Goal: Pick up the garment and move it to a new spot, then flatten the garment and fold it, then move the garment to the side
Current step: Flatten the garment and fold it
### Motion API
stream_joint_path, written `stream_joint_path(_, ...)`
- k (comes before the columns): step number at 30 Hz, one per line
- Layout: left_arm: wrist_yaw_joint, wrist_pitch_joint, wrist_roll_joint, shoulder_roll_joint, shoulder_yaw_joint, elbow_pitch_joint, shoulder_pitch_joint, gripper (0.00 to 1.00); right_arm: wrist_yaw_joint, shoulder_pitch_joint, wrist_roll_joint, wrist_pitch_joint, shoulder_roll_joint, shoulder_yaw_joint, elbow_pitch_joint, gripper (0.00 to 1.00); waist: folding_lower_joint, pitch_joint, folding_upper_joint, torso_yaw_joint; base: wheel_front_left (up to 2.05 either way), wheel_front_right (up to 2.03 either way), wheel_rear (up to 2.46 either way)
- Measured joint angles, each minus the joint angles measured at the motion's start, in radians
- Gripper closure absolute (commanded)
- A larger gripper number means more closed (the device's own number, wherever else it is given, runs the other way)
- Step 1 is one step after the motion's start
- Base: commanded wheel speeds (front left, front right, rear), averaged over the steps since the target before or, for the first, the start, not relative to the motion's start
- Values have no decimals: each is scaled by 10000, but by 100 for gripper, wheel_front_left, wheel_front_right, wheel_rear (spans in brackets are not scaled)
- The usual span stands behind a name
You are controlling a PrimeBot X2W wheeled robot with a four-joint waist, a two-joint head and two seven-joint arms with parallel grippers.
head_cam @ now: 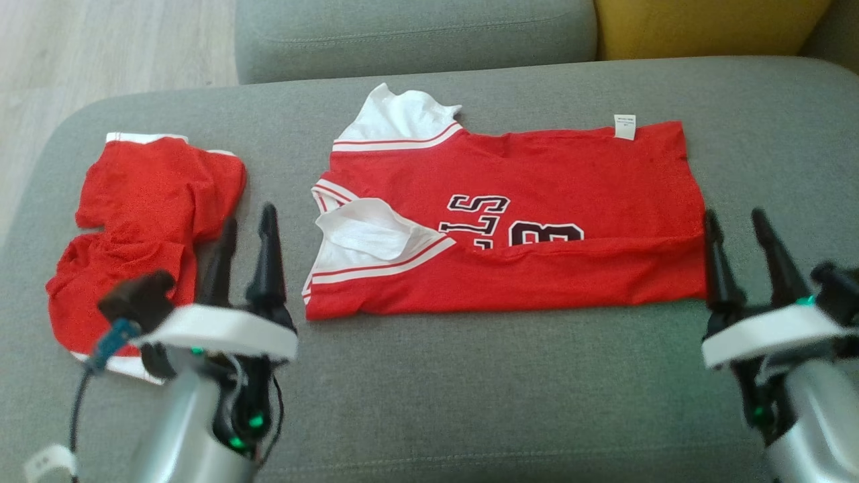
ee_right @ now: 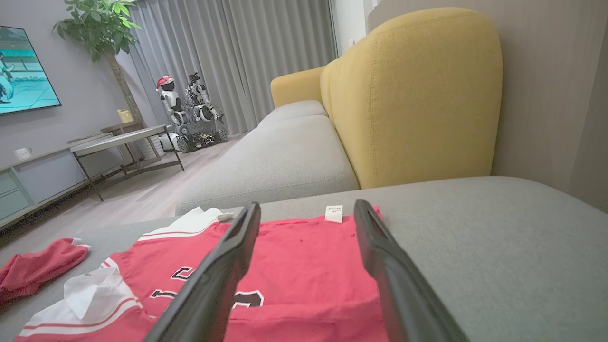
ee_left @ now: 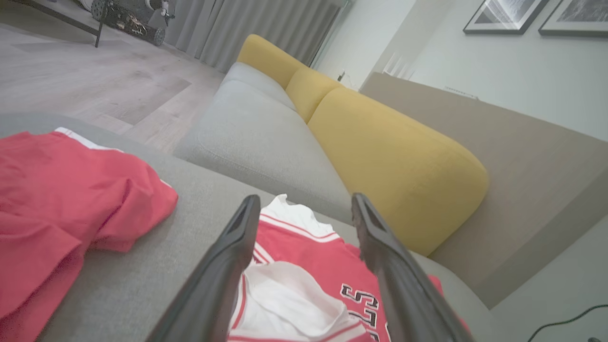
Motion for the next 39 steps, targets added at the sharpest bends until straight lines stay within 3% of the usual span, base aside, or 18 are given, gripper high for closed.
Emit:
stream_joint_path(8, -194, 0, 1407, -359, 35, 662, 721, 0, 0, 1077, -1267, -48, 1053, -872, -564, 0, 0, 44, 0, -330, 0, 0, 0)
stream_joint_path(12, 38, 0, 2107, -370, -82, 1774, 543, 0, 0, 1058, -1434, -48, 1252, -945, -771, 0, 0, 69, 0, -607, 0, 0, 0)
stream_joint_path(15, 497, 17, 2477, -399, -288, 3266, -6, 0, 0, 1057, -1501, -50, 1292, -945, -863, 0, 0, 115, 0, -901, 0, 0, 0)
stream_joint_path(21, 995, 244, 2721, -387, -290, 4815, -842, 0, 0, 1048, -1434, -50, 1409, -1037, -986, 0, 0, 308, 0, -1223, 0, 0, 0)
stream_joint_path(29, 936, 895, 2976, -385, -706, 6406, -1632, 0, 0, 1006, -1189, -50, 1499, -1160, -1118, 0, 0, 547, 0, -1472, 0, 0, 0)
stream_joint_path(30, 855, 951, 2976, -376, -765, 6527, -1712, 15, 0, 993, -1189, -50, 1498, -1170, -1126, 0, 0, 532, 0, -1477, 0, 0, 0)
stream_joint_path(31, 748, 1064, 2974, -376, -828, 6635, -1796, 68, 0, 976, -1189, -50, 1498, -1172, -1137, 0, 0, 511, 0, -1477, 0, 0, 0)
stream_joint_path(32, 616, 1135, 2974, -376, -897, 6725, -1860, 100, 0, 961, -1189, -50, 1498, -1181, -1141, 0, 0, 491, 0, -1468, 0, 0, 0)
stream_joint_path(39, 274, 683, 2755, -456, -974, 6918, -1945, 100, 0, 956, -1189, -27, 1482, -1329, -986, 0, 0, 395, 0, -1313, 0, 0, 0)
